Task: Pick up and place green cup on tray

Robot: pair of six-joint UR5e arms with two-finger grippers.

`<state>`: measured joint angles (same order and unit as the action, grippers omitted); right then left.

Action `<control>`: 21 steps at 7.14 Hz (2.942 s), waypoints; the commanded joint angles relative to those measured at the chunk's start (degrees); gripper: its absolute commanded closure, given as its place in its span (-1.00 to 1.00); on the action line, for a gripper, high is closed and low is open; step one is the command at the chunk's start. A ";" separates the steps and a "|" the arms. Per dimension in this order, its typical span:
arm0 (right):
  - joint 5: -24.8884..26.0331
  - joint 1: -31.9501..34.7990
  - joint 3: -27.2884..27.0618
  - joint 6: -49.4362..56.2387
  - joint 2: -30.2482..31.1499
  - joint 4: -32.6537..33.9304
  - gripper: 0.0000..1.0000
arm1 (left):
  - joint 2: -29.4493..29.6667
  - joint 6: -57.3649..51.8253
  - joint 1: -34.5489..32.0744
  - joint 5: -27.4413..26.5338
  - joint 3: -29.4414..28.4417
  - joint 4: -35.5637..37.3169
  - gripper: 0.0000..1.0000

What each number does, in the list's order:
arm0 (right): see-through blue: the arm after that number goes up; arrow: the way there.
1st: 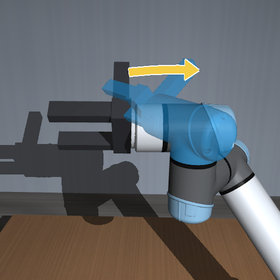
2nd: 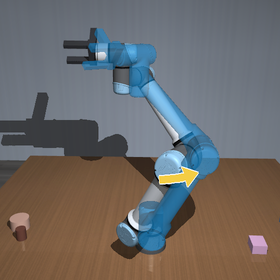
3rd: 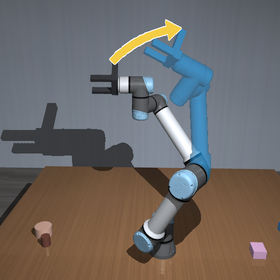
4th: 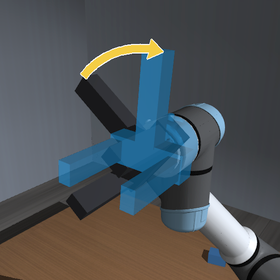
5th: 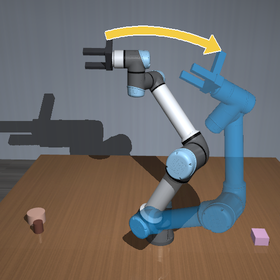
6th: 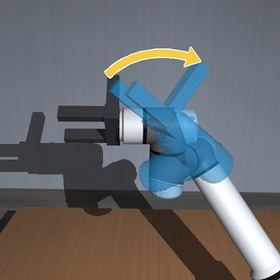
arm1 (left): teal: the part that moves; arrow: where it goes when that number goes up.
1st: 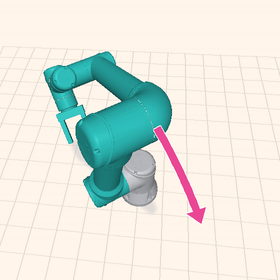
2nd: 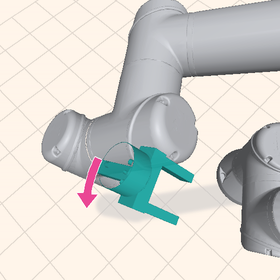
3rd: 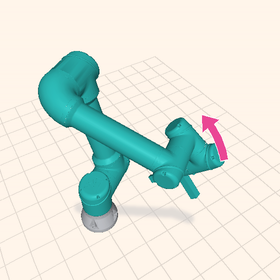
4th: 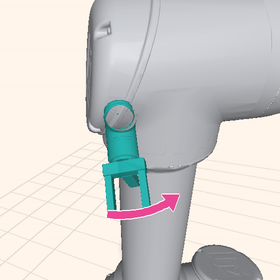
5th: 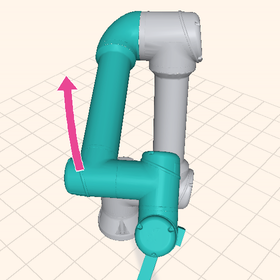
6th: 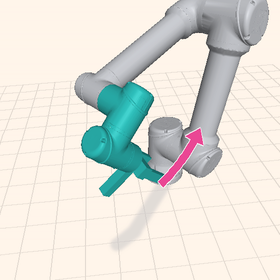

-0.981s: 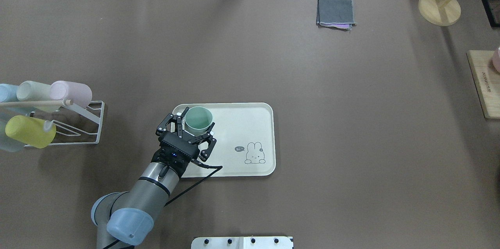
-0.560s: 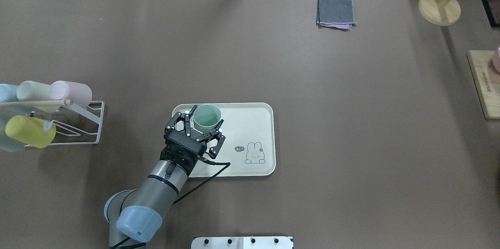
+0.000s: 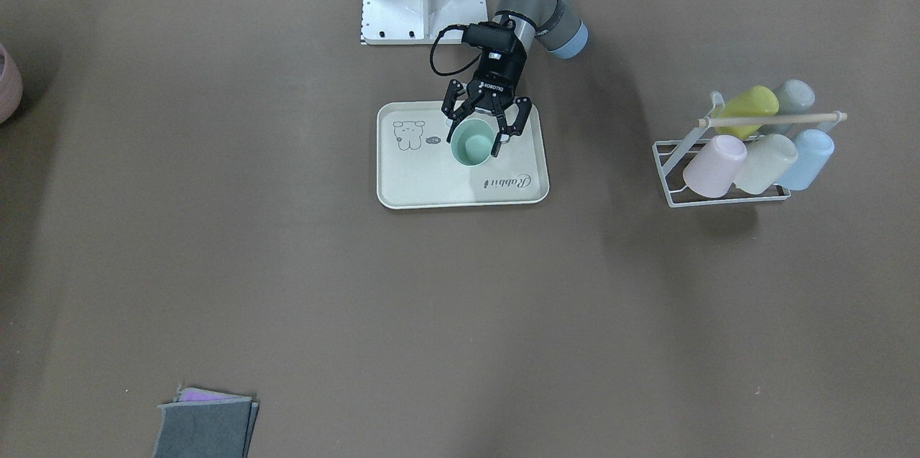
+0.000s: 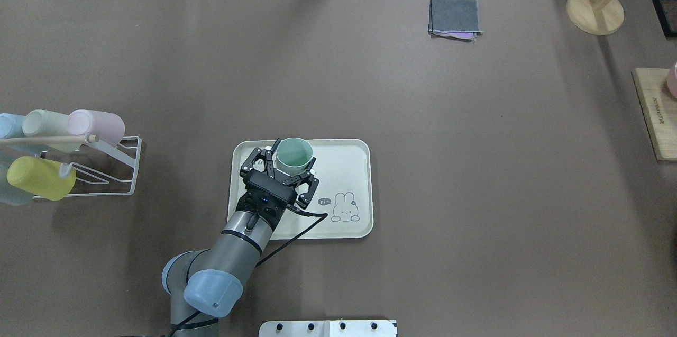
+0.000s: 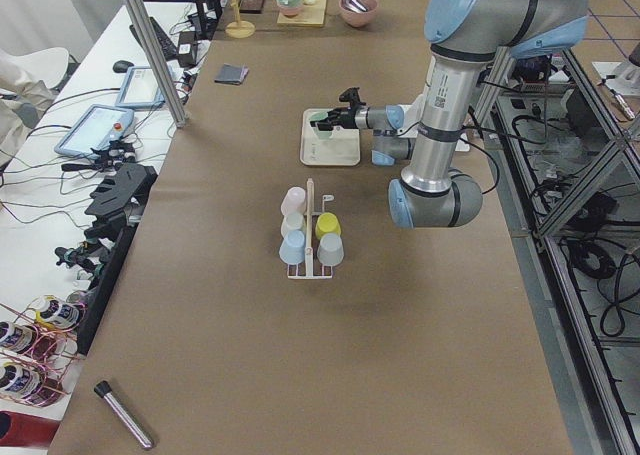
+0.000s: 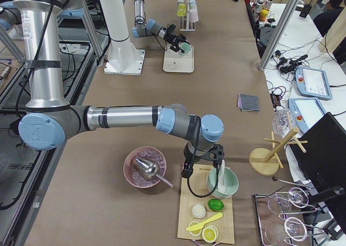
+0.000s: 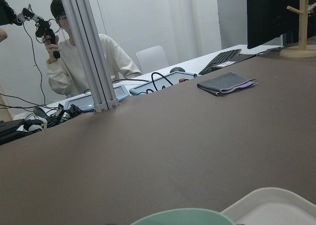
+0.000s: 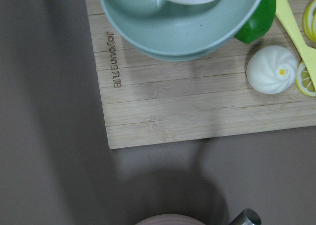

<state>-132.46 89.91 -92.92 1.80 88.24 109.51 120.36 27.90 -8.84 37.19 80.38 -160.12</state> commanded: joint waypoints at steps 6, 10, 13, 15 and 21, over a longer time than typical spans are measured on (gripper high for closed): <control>-0.17 0.00 -0.42 -0.04 0.01 0.00 -0.99 | 2.78 -0.04 -0.39 0.34 -4.45 -0.10 -0.76; -0.26 0.17 -0.42 -0.04 0.01 0.09 -0.99 | 2.69 0.22 -0.30 0.34 -4.54 -0.54 -0.88; -0.69 0.18 -0.43 -0.04 0.01 0.09 -0.99 | 1.73 0.31 -0.30 0.43 -3.57 -2.64 -0.95; -0.70 0.35 -0.42 -0.04 0.10 0.09 -0.99 | -0.37 0.57 -0.21 0.43 -2.70 -6.24 -0.95; -0.79 0.62 -0.42 -0.04 0.01 0.00 -0.99 | -3.98 2.77 -0.30 3.94 8.89 -5.64 -0.95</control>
<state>-133.22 90.41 -93.34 1.76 88.32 109.58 117.10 30.59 -8.94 40.25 86.50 -166.15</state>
